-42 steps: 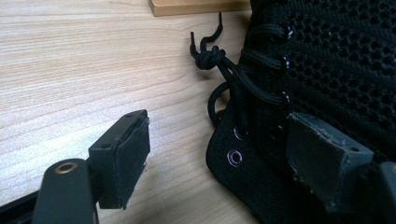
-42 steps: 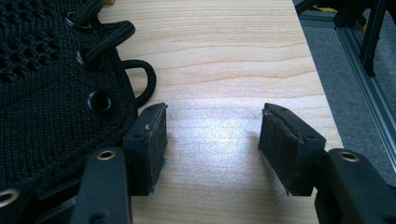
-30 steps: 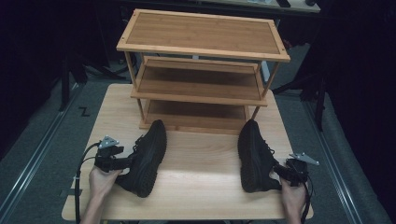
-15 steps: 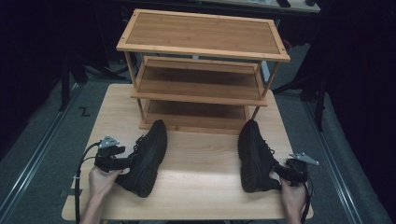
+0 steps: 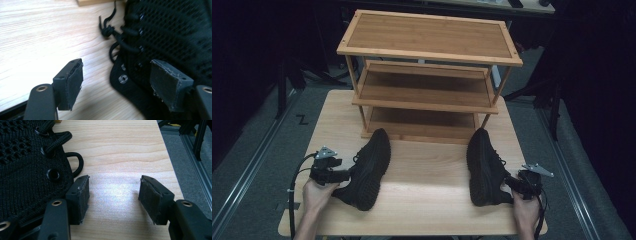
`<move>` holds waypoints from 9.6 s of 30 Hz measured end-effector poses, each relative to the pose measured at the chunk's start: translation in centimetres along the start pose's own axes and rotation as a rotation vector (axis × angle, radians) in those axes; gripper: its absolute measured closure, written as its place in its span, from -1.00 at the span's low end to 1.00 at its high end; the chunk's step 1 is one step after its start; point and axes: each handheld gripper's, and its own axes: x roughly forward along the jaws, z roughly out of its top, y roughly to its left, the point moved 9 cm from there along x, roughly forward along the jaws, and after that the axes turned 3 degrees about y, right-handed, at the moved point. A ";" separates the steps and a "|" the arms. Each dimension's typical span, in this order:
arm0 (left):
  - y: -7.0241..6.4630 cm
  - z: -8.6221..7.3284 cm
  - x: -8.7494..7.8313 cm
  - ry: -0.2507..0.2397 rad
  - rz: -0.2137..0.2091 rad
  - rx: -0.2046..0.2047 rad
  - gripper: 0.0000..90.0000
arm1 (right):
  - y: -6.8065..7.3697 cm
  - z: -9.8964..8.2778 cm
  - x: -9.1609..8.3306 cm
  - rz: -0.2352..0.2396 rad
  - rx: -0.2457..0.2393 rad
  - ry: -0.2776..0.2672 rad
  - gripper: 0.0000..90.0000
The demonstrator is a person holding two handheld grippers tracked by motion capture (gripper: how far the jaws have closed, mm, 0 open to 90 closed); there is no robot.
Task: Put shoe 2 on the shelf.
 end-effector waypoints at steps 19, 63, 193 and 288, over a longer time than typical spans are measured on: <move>-1.9 -0.7 0.0 -0.019 -0.106 0.006 -0.39 | 0.0 0.0 0.0 -0.002 -0.003 0.000 -0.08; -10.5 5.4 0.6 -0.051 -0.195 0.098 -0.41 | 0.0 0.0 0.0 0.003 0.000 0.000 -0.08; -12.2 20.0 9.4 -0.250 0.040 -0.120 0.96 | 0.2 -0.1 0.0 -0.002 -0.025 0.006 -0.15; -8.5 20.0 9.8 -0.304 0.109 -0.014 0.15 | 0.3 -0.1 0.0 -0.008 -0.020 0.006 -0.15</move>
